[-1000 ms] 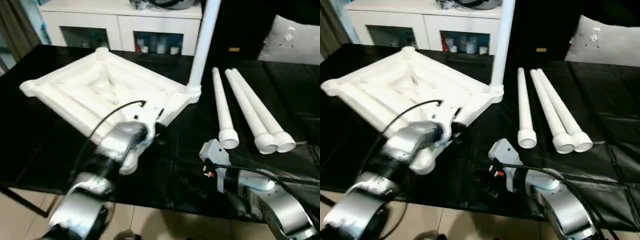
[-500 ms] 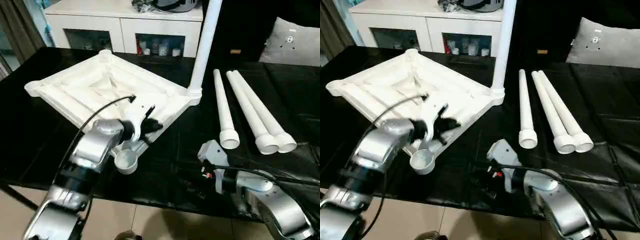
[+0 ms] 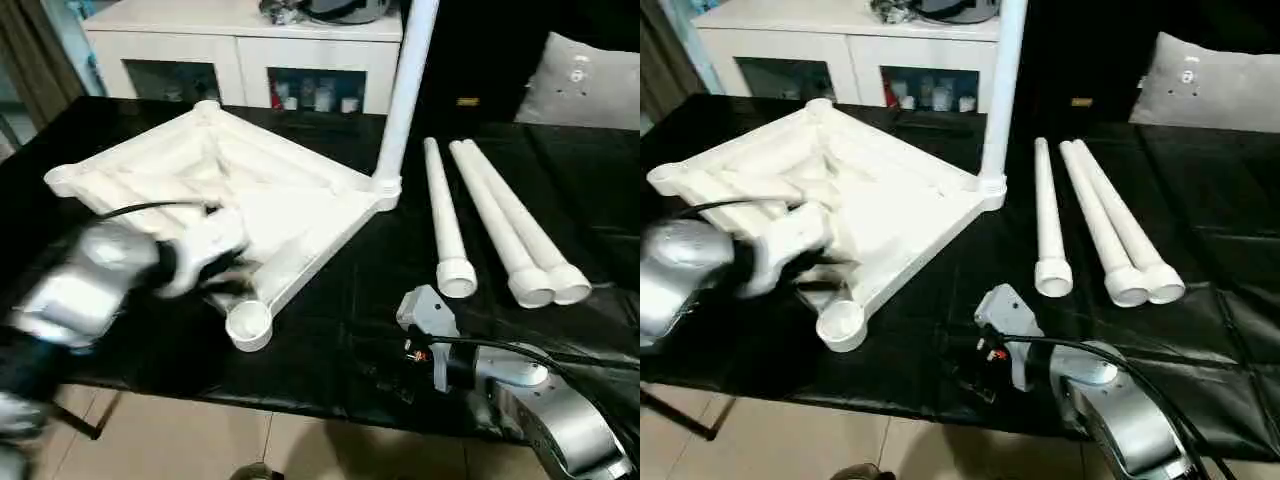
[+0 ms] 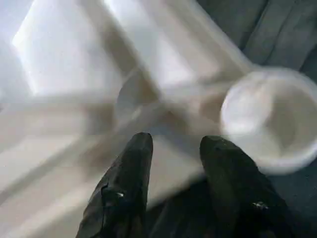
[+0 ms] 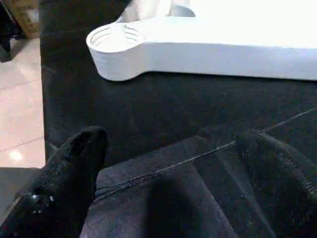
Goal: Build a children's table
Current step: Rotate table base
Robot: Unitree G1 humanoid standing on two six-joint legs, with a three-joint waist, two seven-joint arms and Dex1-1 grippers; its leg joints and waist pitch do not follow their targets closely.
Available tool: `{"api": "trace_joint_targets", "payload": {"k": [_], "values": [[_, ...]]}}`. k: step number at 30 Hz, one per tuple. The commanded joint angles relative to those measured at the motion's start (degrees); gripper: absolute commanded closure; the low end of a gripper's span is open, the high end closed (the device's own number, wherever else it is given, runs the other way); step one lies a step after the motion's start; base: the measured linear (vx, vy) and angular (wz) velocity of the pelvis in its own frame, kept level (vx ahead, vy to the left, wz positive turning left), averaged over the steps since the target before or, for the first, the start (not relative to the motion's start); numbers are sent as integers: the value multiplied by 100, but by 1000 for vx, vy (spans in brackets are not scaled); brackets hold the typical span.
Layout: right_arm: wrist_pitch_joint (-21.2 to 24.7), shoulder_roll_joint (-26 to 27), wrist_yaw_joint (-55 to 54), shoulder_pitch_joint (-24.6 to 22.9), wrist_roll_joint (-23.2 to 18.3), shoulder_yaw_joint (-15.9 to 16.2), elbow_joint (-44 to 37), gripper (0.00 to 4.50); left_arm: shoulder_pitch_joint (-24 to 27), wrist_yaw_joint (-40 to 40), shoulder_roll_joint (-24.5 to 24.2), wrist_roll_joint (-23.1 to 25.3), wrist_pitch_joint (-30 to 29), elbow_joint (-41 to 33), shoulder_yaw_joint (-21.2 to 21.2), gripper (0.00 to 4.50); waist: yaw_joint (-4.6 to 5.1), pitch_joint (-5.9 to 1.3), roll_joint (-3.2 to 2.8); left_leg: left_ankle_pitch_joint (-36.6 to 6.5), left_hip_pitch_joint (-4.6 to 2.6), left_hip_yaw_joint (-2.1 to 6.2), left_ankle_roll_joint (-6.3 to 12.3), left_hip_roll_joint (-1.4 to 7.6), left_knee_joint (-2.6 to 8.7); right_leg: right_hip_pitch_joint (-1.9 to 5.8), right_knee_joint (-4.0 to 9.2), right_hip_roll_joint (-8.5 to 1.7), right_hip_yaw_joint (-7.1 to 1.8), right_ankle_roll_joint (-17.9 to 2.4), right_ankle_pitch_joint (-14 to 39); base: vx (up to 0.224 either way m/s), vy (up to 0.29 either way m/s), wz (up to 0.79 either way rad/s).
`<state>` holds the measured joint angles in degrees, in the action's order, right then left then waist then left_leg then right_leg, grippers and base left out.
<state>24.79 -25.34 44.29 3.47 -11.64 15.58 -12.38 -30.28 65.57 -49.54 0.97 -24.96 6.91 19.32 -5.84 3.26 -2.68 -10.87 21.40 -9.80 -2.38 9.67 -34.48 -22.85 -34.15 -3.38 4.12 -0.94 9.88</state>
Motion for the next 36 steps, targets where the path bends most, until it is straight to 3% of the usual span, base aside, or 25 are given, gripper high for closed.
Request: {"api": "trace_joint_targets", "payload": {"k": [1, 6, 15, 17, 24, 30, 36], "values": [[-24, -9, 50, 2, -34, -1, -47, 0, -28, 195, -155, 151, 161, 70, 69, 264, 23, -286, -70, -1972, -140, 187, -149, 349, 516, 192, 476, -532, -334, -846, 2303, 0, 0, 0], [-40, -38, 62, -39, -38, -10, -71, 0, -40, 291, -323, 264, 407, 140, 78, 264, 29, -295, -76, -2122, -162, 209, -225, 359, 529, 192, 482, -543, -347, -806, 2448, 0, 0, 0], [-78, -37, 48, -49, -22, 17, -66, 0, -55, 88, 92, 649, 894, 476, 486, 264, 27, -339, -44, -1786, -127, 188, -152, 353, 504, 236, 431, -543, -355, -923, 2011, 0, 0, 0], [-84, -36, 54, -43, -19, 26, -66, 0, -44, 9, 198, 860, 1037, 640, 647, 264, 44, -329, -23, -1795, -125, 180, -122, 341, 500, 232, 449, -535, -348, -900, 2102, 0, 0, 0], [-119, -53, 73, -30, -2, 35, -50, 0, -53, -127, 478, 1049, 1300, 910, 842, 264, 30, -325, -32, -1854, -143, 188, -102, 352, 499, 219, 482, -556, -350, -814, 2439, 0, 0, 0], [-132, -73, 77, -13, 12, 29, -32, 0, -94, 80, 612, 990, 1468, 932, 875, 310, 9, -305, -31, -2090, -177, 211, -120, 350, 516, 191, 546, -567, -340, -645, 2955, 0, 0, 0], [-124, -83, 88, 37, -19, -43, -22, 0, -83, 864, 806, 670, 1120, 533, 1051, 353, 21, -304, -31, -2049, -177, 206, -125, 354, 528, 207, 532, -587, -364, -708, 2830, 0, 0, 0]]}}
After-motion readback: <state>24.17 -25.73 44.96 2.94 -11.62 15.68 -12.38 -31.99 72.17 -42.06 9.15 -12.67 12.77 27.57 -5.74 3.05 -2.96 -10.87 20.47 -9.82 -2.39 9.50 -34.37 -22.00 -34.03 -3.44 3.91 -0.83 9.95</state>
